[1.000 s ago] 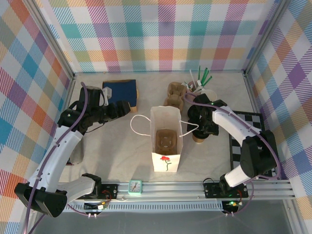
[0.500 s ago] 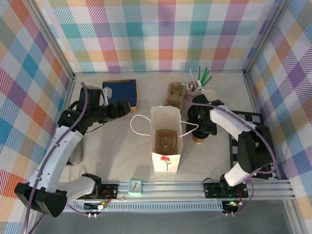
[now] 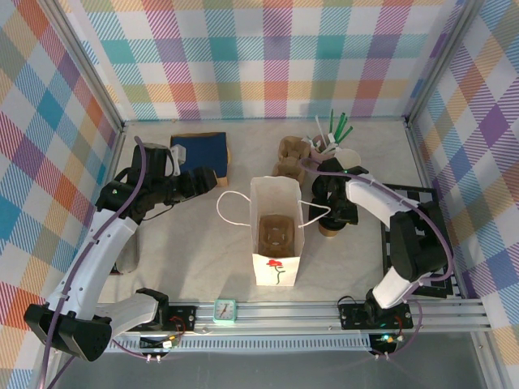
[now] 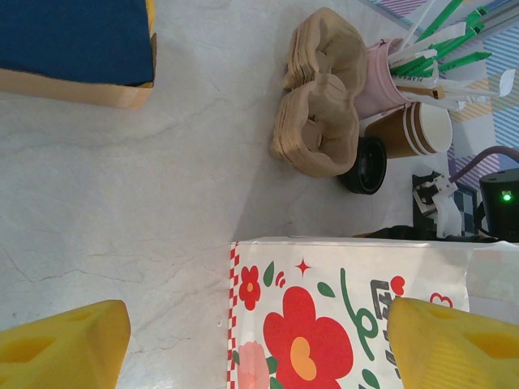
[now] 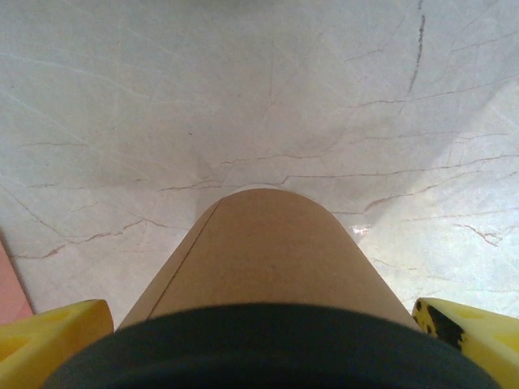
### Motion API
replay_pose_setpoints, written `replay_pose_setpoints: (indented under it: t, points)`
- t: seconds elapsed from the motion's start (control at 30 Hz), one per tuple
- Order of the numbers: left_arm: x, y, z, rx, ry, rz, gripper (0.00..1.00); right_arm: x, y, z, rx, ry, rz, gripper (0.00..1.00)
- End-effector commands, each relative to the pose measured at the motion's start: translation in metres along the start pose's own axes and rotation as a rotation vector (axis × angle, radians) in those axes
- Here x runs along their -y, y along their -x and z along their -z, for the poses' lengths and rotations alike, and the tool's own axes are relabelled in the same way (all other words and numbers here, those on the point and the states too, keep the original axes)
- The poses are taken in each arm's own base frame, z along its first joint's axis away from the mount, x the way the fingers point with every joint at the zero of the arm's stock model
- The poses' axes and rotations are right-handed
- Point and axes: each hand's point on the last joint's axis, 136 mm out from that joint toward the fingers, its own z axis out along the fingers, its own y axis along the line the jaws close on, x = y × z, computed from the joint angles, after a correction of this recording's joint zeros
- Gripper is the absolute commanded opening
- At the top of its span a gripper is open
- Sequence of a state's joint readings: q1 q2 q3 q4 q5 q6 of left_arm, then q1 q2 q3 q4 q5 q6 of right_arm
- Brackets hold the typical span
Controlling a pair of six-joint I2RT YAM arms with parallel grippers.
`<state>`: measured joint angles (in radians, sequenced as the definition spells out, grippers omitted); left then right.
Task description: Pack the takeout coffee
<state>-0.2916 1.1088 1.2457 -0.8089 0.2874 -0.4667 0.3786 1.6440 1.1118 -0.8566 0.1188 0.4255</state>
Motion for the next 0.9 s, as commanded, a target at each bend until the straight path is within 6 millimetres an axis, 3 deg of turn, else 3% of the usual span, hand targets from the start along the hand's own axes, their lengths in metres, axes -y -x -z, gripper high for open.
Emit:
replay_pose_setpoints:
  t: [0.0,0.87]
  points:
    - [-0.003,0.001,0.003,0.012,-0.002,-0.004,0.83,0.000,0.003,-0.002,0.004,0.007,0.009,0.94]
    - [-0.002,0.001,0.002,0.016,-0.005,-0.001,0.82,0.005,-0.006,-0.021,-0.033,-0.018,0.013,0.88]
